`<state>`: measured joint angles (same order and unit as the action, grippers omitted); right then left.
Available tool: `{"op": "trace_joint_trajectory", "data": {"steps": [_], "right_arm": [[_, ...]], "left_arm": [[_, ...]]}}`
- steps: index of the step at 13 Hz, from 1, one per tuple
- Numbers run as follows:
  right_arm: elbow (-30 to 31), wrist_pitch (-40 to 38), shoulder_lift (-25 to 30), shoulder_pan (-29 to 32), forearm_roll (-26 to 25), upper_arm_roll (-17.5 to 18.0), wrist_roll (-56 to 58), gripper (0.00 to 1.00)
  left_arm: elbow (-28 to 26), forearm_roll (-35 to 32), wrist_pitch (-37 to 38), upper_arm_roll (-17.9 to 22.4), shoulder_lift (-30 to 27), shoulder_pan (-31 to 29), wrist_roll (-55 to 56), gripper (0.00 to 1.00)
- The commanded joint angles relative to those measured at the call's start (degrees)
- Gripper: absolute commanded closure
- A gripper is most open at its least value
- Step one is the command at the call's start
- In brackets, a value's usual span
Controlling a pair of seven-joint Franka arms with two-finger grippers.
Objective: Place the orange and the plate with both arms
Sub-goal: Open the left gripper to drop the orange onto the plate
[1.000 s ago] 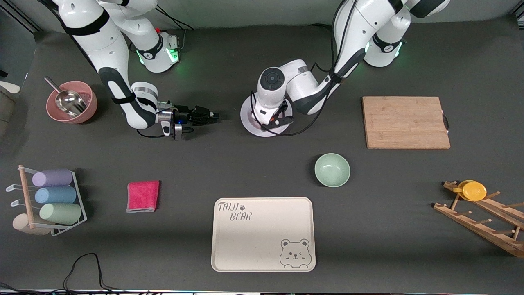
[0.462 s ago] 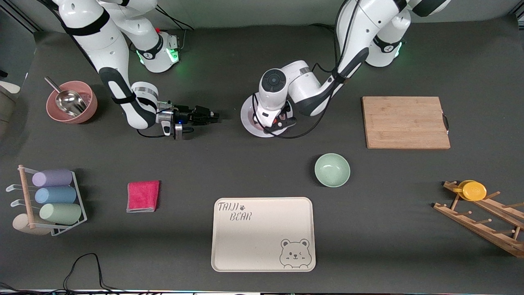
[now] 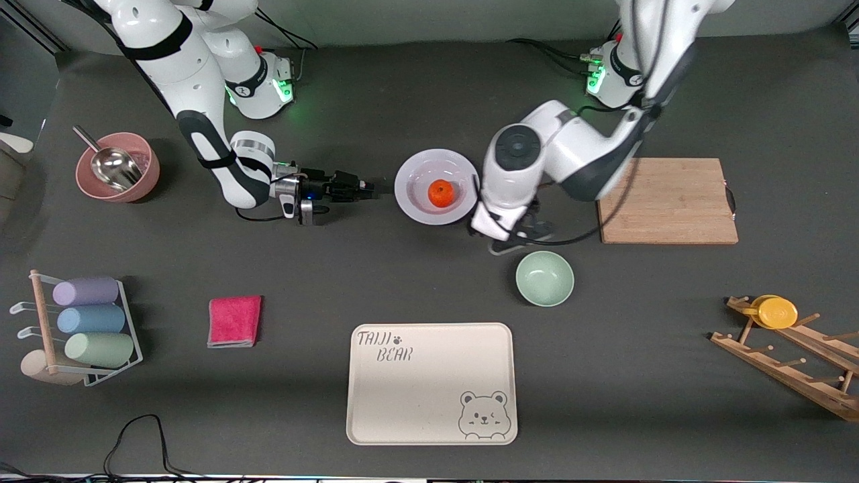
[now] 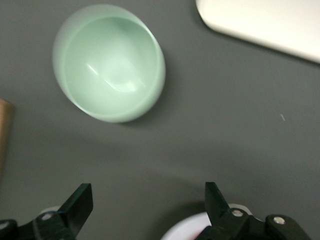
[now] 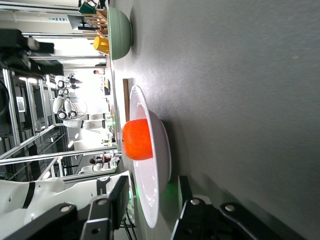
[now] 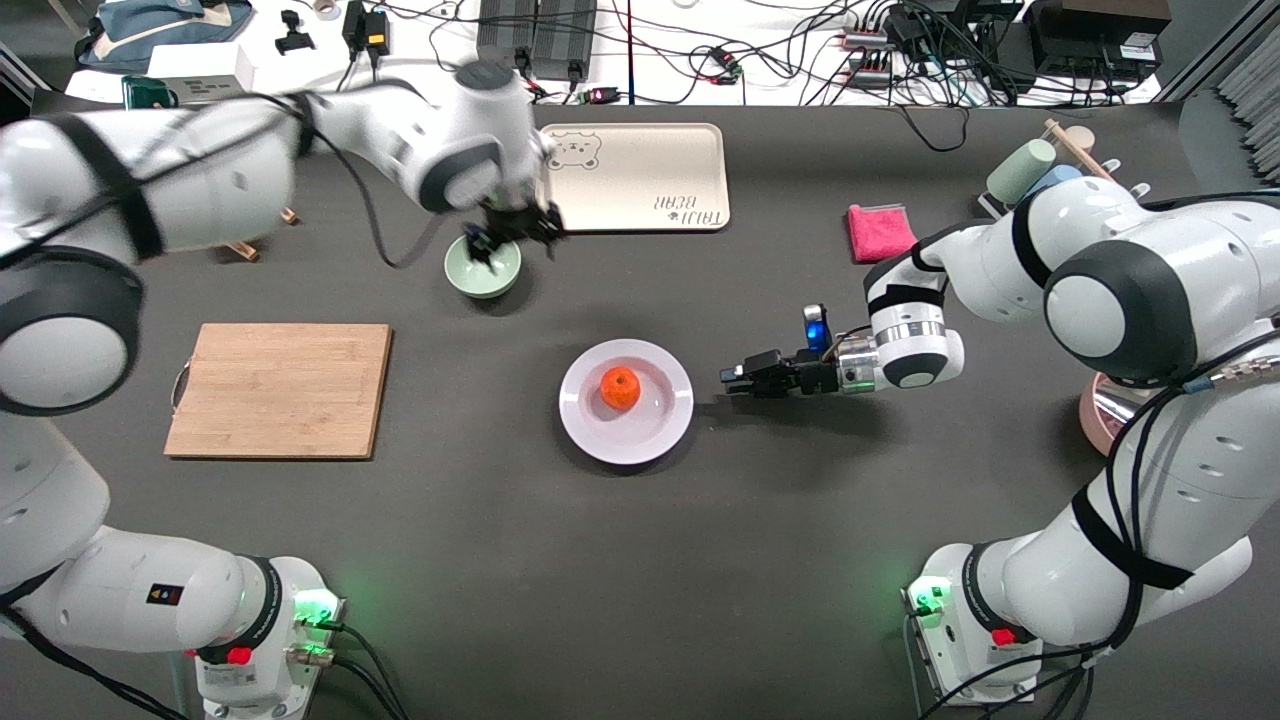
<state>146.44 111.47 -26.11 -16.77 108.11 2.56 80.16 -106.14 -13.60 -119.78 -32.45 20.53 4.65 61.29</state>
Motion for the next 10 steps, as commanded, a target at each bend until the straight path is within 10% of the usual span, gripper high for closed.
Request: {"op": "trace_joint_trajectory", "data": {"steps": [1,6,10], "right_arm": [[-1.9,0.3,-2.7,-2.6,4.6,0.3,3.2,0.53],[-4.7,0.3,-4.5,-7.1,10.2,0.2,3.3,0.53],[-6.4,0.4,-6.2,-8.1,11.1,0.3,5.3,0.53]], "left_arm": [[-1.3,1.7,4.8,-0.5,-5.6,-6.7,-9.4,0.0],[1.8,3.8,13.2,0.0,-9.2,-20.3,-31.2,0.0],[4.4,7.3,18.3,16.0,-13.2,-16.6,-51.7,0.0]]}}
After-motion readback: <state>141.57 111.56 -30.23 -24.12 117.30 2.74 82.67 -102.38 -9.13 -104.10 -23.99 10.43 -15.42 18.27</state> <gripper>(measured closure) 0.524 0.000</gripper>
